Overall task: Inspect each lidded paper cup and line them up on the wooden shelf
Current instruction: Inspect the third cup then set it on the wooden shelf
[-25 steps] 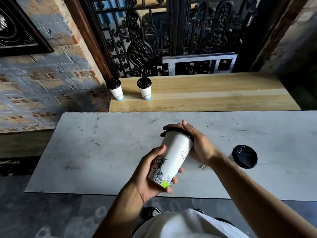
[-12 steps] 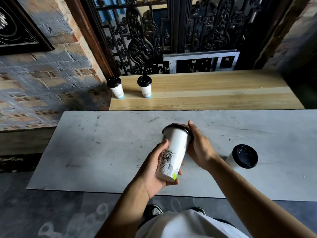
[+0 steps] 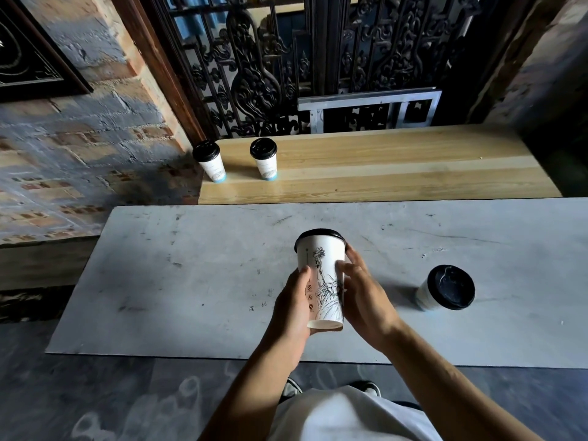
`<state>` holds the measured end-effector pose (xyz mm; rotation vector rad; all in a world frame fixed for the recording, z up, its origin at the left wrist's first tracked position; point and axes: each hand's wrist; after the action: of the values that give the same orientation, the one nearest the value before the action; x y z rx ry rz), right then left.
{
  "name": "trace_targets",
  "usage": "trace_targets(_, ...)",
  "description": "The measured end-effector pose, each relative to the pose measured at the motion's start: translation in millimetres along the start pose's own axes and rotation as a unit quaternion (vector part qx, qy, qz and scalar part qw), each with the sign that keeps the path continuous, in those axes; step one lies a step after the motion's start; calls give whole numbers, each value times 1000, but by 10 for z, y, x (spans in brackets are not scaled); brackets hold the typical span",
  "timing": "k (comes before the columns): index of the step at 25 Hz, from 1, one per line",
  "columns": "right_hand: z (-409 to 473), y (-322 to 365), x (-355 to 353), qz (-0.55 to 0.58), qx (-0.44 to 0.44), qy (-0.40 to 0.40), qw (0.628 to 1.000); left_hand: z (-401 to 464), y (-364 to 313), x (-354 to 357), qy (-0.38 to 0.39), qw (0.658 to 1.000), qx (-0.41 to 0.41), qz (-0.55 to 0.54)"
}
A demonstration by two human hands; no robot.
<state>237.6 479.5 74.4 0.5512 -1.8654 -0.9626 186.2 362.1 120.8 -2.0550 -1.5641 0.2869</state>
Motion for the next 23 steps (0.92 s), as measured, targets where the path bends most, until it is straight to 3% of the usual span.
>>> trace_targets(5,-26,2,-56,8,11,-33,999,29,30,-14,-11,998,22,50)
trace_targets(9,-29,-1,-65,20,14,-43,999,73,58,-86,-85,979,127,137)
trace_targets(12,-56,25,-65,11,29,-44,999,119,88,-204,-168,908,317,218)
trace_targets(15,-83,64,-49,-25,34,-21,999,101,60,-246,-131,849,445,252)
trace_targets(19,-96,136,-16,-38,28,9,999,101,44,-252,-91,826,464,307)
trace_targets(23,-72,188,-72,-14,51,-20,998,102,44,-302,-102,855,436,260)
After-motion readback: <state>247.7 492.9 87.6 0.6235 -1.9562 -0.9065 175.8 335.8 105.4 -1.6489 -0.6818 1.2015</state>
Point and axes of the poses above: each hand's wrist, its own z-axis towards the middle knuckle, its own x-axis out of the palm, y = z × x, and after that the axes turned 11 degrees about -x, right-handed
